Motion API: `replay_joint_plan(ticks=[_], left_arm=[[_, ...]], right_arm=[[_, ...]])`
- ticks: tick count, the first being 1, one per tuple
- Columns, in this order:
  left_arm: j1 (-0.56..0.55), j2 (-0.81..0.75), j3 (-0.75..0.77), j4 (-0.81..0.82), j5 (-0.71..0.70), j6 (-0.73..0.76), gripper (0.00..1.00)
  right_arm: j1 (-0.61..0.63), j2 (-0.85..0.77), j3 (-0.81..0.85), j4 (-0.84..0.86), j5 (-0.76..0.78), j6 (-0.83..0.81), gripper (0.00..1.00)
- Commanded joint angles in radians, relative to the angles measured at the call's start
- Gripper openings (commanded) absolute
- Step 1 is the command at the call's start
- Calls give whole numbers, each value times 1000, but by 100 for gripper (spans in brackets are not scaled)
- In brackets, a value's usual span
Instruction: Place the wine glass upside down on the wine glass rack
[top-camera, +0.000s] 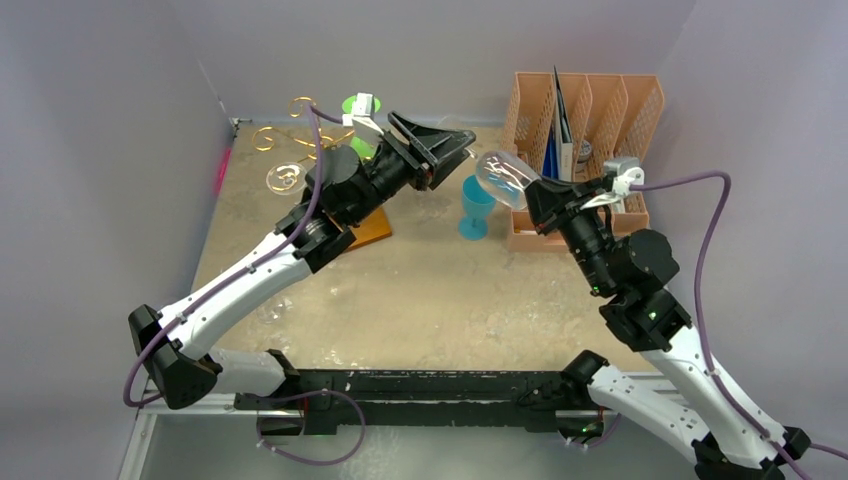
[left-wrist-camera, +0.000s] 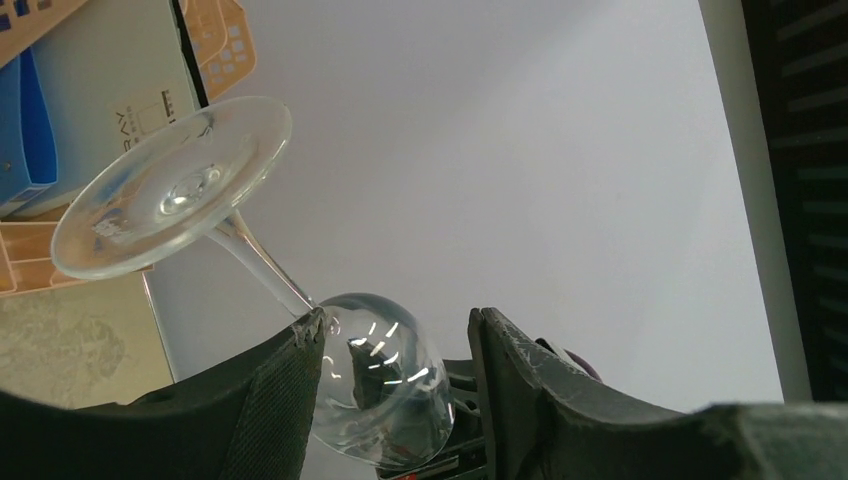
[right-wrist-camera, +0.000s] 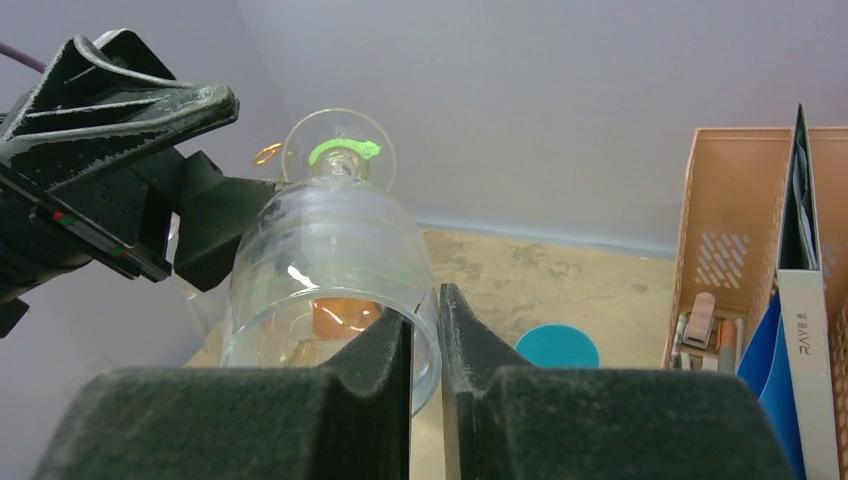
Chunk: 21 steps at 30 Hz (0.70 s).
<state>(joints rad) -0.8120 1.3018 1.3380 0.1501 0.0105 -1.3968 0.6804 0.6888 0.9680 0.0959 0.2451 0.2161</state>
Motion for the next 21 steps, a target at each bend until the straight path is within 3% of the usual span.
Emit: replay_joint_plan(ticks=[1,10,21], left_arm=[[-14,-6,41,-11,-83,0,55],[-25,0,42,-50,-132,6,59],[-46,72,122,-32,-140,-9,44]], right_arm=[[-1,8,16,144,11,-9,0],[-1,9,17,177,19,-2,0],[-1,9,6,185,-6,2,0]])
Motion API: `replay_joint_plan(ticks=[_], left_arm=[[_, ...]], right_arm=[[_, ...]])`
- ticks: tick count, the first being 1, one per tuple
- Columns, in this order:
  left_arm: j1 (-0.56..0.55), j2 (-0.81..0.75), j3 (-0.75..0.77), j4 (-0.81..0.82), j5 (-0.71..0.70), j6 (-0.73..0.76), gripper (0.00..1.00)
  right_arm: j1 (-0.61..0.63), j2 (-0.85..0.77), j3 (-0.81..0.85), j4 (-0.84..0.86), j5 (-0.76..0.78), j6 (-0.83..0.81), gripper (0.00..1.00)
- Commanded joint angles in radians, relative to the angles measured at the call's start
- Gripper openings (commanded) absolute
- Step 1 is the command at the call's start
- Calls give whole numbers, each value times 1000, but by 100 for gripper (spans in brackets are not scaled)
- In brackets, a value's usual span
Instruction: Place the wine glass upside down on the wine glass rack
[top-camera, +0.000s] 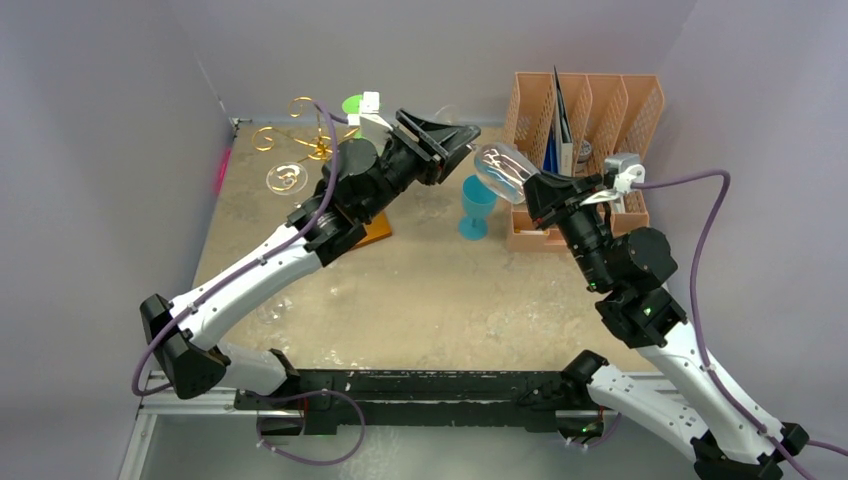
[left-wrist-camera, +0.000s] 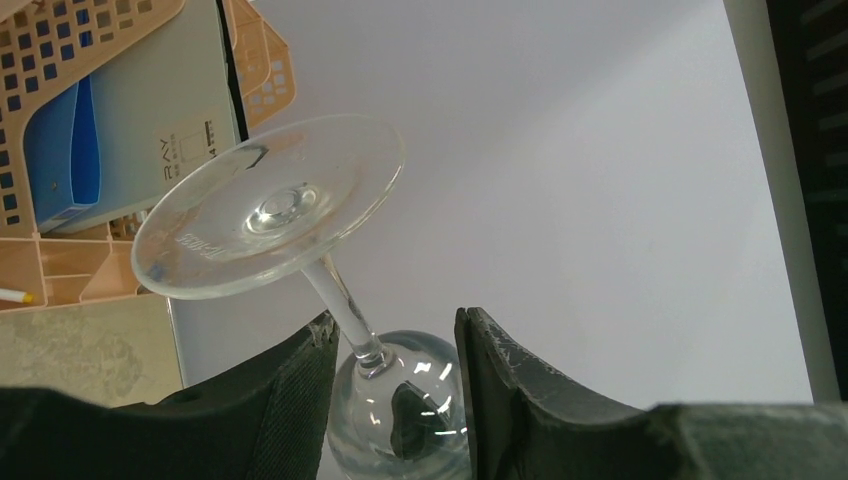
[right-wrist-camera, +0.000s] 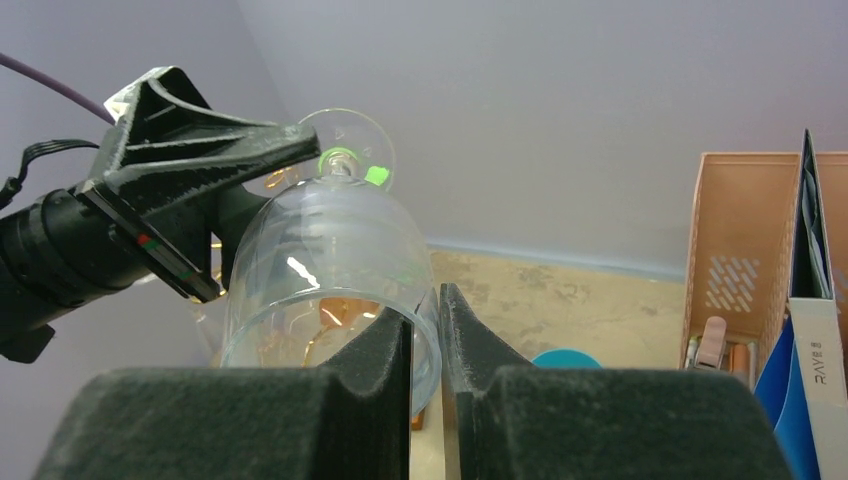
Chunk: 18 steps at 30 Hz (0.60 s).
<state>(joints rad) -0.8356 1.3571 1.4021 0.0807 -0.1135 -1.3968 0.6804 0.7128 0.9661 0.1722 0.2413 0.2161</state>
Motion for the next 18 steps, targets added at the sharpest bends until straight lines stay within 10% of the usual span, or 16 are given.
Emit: replay_joint_plan(ticks=[1,18], left_arm=[[-27,20,64,33,-23,-9,43],[-42,10,67,86,2,-15,0]], right_arm=[[-1,-15,7,111,-3,1,0],[-2,-24,-21,114,-57,-1,0]])
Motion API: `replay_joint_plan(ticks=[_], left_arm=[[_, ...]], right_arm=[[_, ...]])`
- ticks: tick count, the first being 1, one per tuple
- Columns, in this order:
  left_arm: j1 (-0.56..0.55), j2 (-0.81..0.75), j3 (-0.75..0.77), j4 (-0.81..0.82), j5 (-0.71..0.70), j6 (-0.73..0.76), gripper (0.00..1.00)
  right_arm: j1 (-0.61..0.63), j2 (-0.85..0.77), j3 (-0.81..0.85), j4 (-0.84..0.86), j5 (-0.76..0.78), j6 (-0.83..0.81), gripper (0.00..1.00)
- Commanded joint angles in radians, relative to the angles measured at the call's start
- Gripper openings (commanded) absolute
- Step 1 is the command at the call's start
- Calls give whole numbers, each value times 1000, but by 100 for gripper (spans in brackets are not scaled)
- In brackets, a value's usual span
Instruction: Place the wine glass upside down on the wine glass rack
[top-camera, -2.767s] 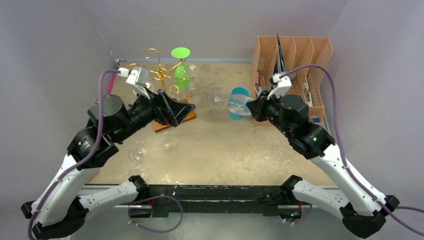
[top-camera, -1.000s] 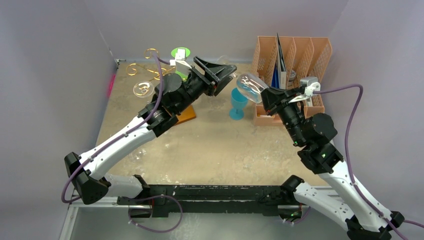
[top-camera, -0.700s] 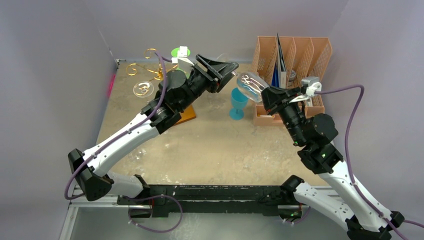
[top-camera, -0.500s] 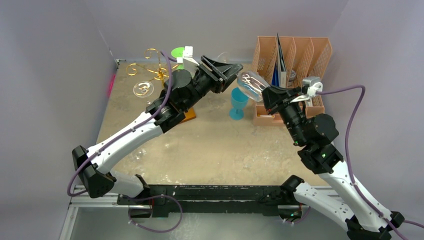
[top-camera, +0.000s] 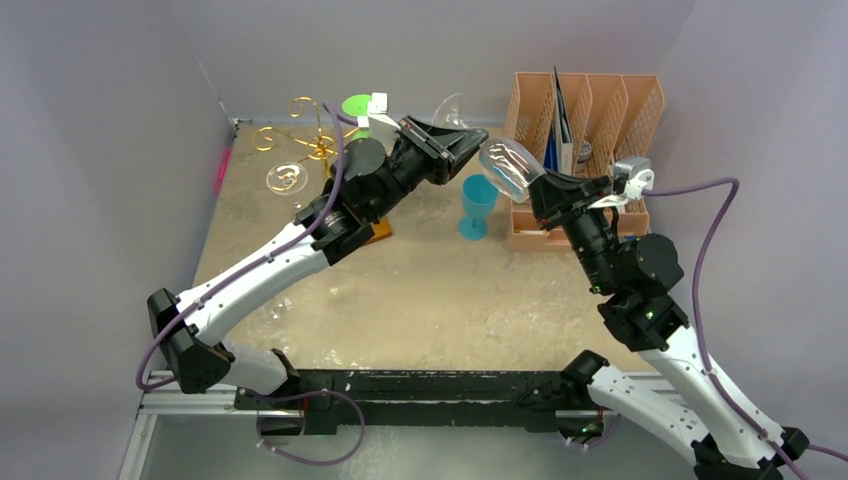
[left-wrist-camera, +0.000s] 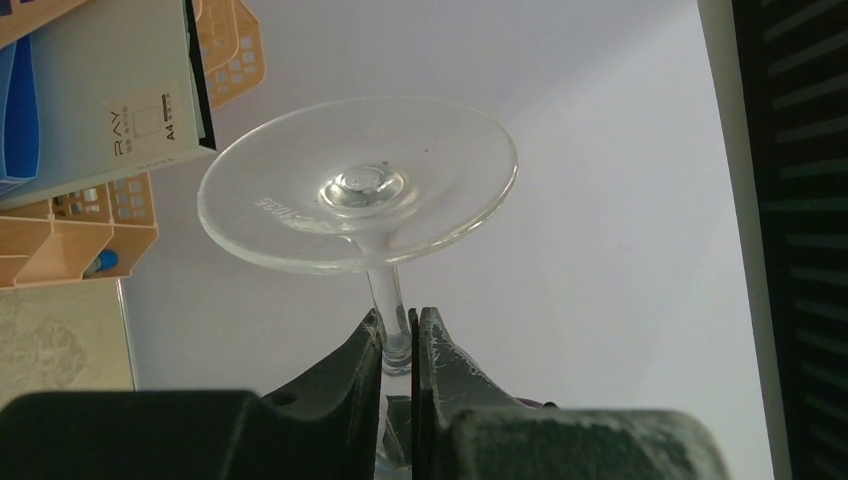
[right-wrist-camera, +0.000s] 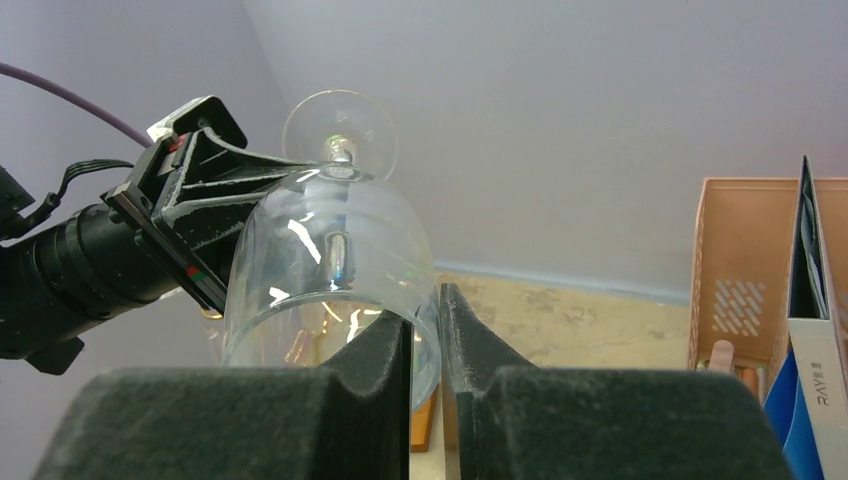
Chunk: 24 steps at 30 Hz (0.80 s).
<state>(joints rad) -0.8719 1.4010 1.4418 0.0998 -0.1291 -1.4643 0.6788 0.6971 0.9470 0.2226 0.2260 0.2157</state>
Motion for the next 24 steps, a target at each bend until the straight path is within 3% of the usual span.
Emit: replay_joint_plan(ticks=[1,4,9,12,16,24], left_arm=[[-6,-35,26,83,23,68,0],[-6,-39,15,146,37,122,0],[-5,-53,-1,234,48,243,0],[-2,-56,33,233,105,381,0],[10,-68,142,69,191,608,0],[39,-41,392,-336,223,1044,0]], right_arm=[[1,-7,0,61,-39,6,0],[1,1,32,7,-9,28,2],[1,-5,49,-41,6,45,34],[0,-32,36,-63,-4,28,48],[0,-74,10,-137,-15,-8,58],[0,-113,-8,-190,-15,-18,64]])
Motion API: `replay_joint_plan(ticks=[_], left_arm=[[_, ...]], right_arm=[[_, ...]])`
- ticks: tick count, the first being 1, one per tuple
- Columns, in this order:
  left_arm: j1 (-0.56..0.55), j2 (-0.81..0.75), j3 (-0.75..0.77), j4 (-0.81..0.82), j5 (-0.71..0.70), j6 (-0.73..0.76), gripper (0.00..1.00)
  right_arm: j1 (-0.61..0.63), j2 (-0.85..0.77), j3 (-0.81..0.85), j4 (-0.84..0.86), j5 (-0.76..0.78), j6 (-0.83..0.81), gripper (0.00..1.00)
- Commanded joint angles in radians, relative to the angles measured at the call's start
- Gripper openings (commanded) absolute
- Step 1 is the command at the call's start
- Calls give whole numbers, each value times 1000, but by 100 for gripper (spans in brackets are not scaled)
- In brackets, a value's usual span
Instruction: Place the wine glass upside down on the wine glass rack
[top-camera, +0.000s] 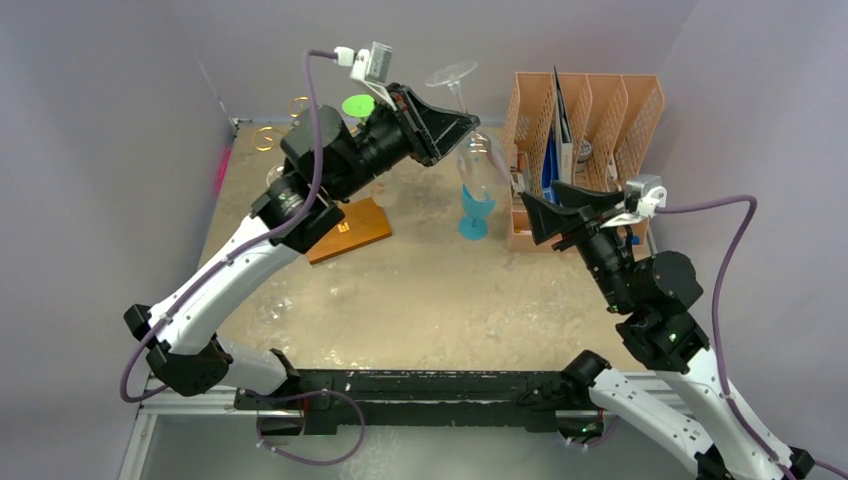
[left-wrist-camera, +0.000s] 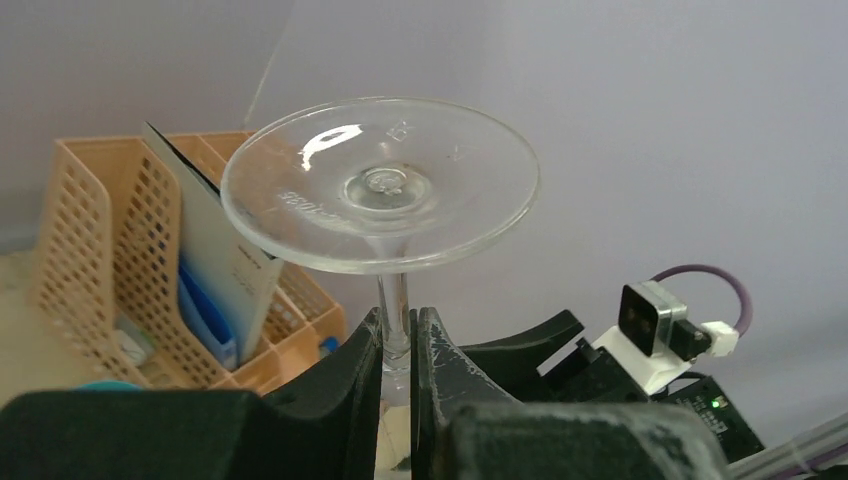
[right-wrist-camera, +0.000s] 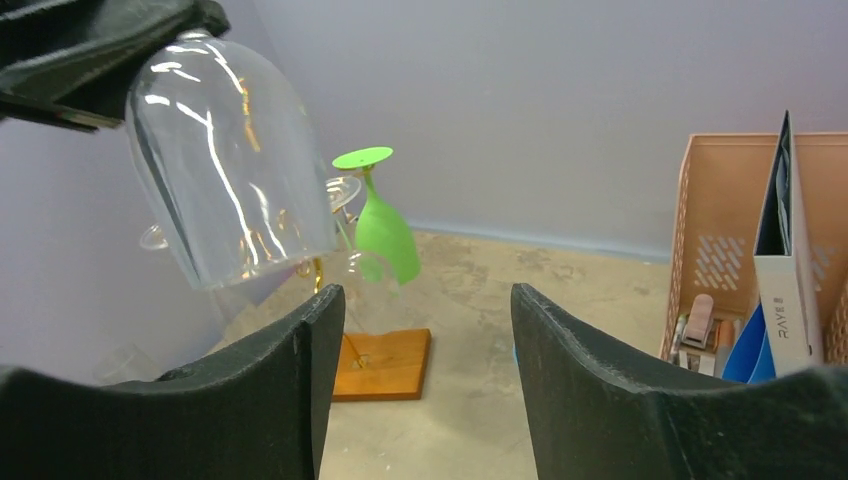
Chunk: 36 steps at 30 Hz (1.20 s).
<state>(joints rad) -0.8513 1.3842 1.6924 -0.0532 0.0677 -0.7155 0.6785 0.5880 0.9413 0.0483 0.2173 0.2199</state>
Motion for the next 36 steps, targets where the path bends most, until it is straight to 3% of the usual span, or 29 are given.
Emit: replay_joint_plan(ticks=[1,10,15,19,23,32,36], left_arm=[[23,-19,166,-225,14,341,0],[173,-10,363,-523,-38,577,0],[182,6,486,-680,-329,725,0],[206,2,467,-684,-602,866,0],[276,-13,410,-639,-724,943,0],[614,-42,340,-726,-595,829,0],[707,-93,251,-738,-522,784,0]], right_arm=[[1,-2,-2,-21,-8,-19,65],[0,29,4,-41,-30,22,66],[1,59,14,-44,-33,41,66],[0,81,14,-36,-35,55,66],[1,94,14,-37,-34,67,66],[0,105,28,-45,-18,70,66],[1,131,57,-92,-21,84,66]])
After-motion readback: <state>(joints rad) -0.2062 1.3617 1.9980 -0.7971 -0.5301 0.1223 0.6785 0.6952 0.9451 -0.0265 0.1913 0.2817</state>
